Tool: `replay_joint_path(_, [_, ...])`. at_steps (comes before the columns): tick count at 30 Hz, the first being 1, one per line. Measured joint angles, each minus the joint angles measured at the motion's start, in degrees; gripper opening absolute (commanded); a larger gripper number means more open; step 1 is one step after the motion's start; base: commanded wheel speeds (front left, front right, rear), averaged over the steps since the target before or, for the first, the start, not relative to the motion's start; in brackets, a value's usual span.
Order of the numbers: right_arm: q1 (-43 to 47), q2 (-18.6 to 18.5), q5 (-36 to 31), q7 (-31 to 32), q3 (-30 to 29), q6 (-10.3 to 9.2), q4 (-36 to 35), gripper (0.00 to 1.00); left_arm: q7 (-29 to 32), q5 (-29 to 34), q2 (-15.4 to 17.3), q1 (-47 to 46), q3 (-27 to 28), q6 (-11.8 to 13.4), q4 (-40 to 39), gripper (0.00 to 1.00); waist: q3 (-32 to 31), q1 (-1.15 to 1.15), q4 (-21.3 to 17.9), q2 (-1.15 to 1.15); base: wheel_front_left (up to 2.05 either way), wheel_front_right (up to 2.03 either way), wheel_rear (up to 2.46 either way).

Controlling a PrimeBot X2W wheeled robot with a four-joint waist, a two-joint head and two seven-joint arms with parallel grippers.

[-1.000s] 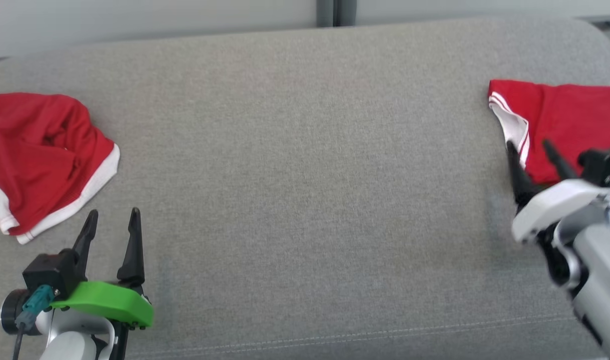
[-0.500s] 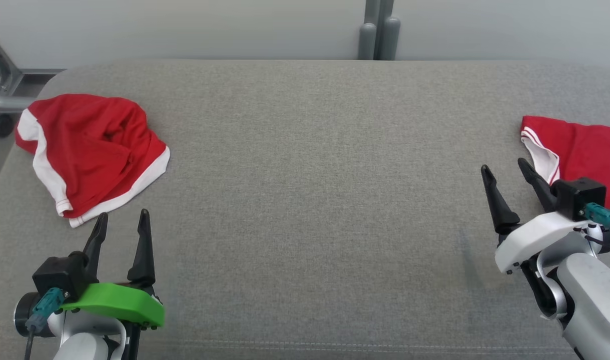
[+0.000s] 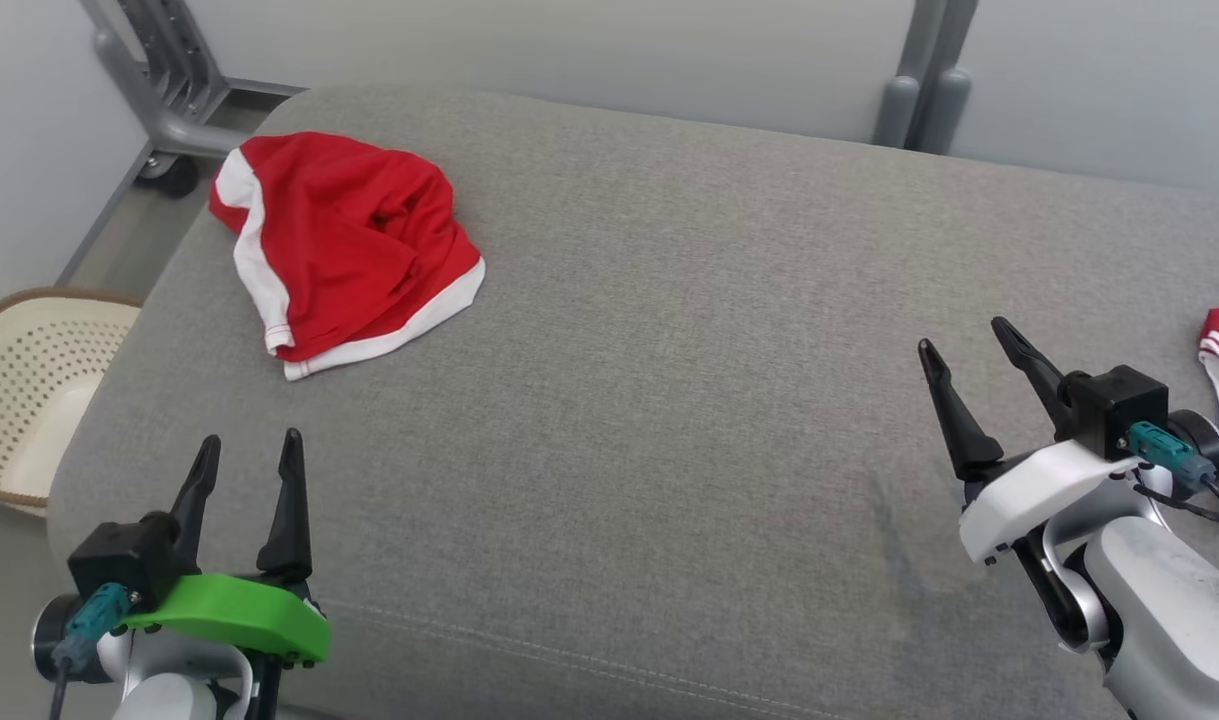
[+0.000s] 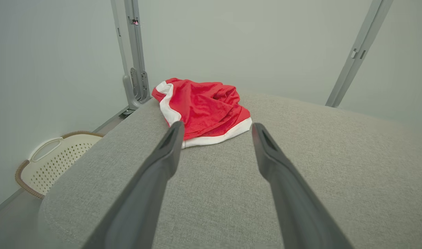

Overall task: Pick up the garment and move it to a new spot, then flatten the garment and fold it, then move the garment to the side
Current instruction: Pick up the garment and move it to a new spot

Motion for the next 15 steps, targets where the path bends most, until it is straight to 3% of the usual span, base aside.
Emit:
replay_joint_path(7, [-0.1,-0.9,-1.7,0.0,0.6,0.0,-2.6,1.0,1.9,-5.0,0.4,-1.8,2.3,-2.5,0.2,1.0,1.8,0.0,3.6,0.0,0.0,0.0,0.0])
replay_joint_path(15, [-4.1,-5.3,-4.4,1.6,0.0,0.0,-6.8,1.0,12.7,-13.0,1.4,-13.8,4.7,-4.8,3.4,1.0,7.3,0.0,4.5,0.0,0.0,0.0,0.0])
